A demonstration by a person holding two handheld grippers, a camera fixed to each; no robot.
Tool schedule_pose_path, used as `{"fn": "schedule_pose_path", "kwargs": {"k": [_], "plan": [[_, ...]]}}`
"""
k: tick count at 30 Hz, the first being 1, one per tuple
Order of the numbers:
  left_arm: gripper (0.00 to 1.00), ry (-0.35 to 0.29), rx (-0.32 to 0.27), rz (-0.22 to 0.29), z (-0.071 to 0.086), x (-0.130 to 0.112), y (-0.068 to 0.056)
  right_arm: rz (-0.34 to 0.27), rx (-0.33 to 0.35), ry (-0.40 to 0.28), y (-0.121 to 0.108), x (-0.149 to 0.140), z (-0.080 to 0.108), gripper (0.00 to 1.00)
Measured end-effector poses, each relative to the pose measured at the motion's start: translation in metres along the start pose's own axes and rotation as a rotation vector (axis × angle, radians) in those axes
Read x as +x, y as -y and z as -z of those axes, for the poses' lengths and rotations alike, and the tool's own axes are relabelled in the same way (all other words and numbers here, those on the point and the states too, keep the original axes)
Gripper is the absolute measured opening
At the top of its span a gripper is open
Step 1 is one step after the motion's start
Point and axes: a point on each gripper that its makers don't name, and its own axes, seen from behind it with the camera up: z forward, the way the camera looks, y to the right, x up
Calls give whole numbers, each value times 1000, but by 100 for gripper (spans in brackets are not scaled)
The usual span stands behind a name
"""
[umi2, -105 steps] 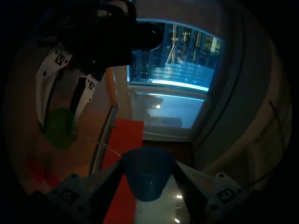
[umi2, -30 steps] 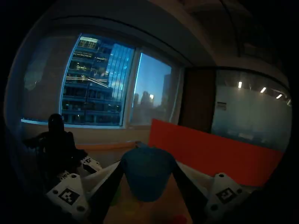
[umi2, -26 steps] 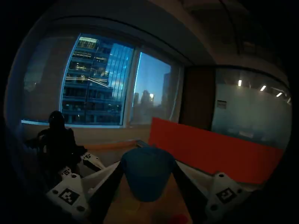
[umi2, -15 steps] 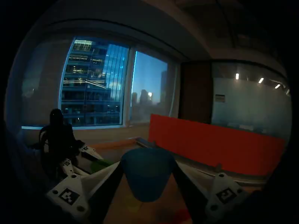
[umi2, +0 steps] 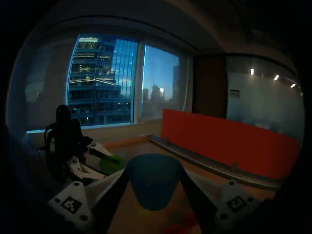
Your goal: Pour water
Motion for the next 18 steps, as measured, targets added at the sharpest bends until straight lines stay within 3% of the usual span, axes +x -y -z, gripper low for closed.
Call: {"fn": "schedule_pose_path", "kwargs": {"k": [18], "plan": [[84, 70, 6, 2, -3, -25, 11, -2, 53, 141, 4, -47, -11, 93]]}}
